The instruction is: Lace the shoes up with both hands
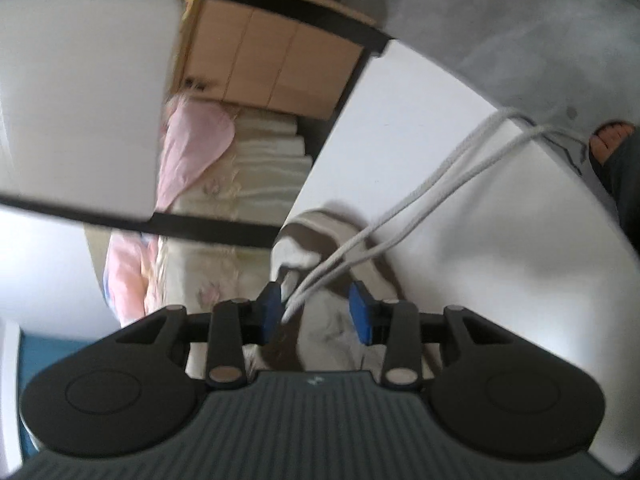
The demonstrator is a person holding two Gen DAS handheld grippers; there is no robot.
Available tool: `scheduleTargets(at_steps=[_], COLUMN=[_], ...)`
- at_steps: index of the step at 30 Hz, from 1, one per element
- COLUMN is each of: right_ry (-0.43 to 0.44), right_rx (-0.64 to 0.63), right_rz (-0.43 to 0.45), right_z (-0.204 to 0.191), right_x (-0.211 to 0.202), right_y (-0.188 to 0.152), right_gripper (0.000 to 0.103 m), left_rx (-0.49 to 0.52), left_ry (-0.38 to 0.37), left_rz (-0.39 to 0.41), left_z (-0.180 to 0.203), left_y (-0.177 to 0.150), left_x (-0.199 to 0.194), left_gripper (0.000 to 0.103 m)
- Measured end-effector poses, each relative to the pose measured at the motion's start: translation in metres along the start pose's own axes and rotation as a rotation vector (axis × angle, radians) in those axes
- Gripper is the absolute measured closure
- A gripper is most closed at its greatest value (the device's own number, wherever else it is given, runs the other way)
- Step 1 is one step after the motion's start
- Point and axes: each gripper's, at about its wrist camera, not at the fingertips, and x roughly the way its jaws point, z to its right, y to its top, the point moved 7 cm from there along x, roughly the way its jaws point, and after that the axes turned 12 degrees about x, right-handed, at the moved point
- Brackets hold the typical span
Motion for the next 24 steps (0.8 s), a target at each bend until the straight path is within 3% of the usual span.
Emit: scheduleTargets(at_steps=[1,2,3,5,12,20,24], right_ry=[0.008,0.010,0.019,0.039,-0.034,-0.107,-0.132], right_rx=[0.018,0.025,0.027,0.031,-0.074,-0.102,-0.101], right_rz=[0.010,0.012,0.020,0.037,0.144,0.245,0.236], right_z=[0.002,0.004,0.003,0.002,0.004,0.021,0.036], right_x=[0.003,0.006,0.005,0.004,-0.008,-0.031,-0.037], right_y=[0.002,0.003,0.004,0.005,0.013,0.036,0.043], right_gripper=[0.063,0.074,0.091,0.100,0.100,0.100,0.100], left_rx=[0.011,0.021,0.019,0.016,0.020,0.005,-0.002], left_ry=[0.010,0.019,0.023,0.030,0.054,0.061,0.055], left_rz=[0.004,0.009,0.008,0.007,-0.006,-0.016,-0.018], left_z=[0.001,0.002,0.002,0.001,0.003,0.002,-0.001], left_y=[-0.001,-0.001,-0.001,-0.002,-0.001,-0.002,-0.003], left_x=[-0.001,-0.002,-0.002,-0.003,-0.005,-0.009,-0.008], left_gripper=[0.095,0.095,0.095,0.095,0.095,0.094,0.094])
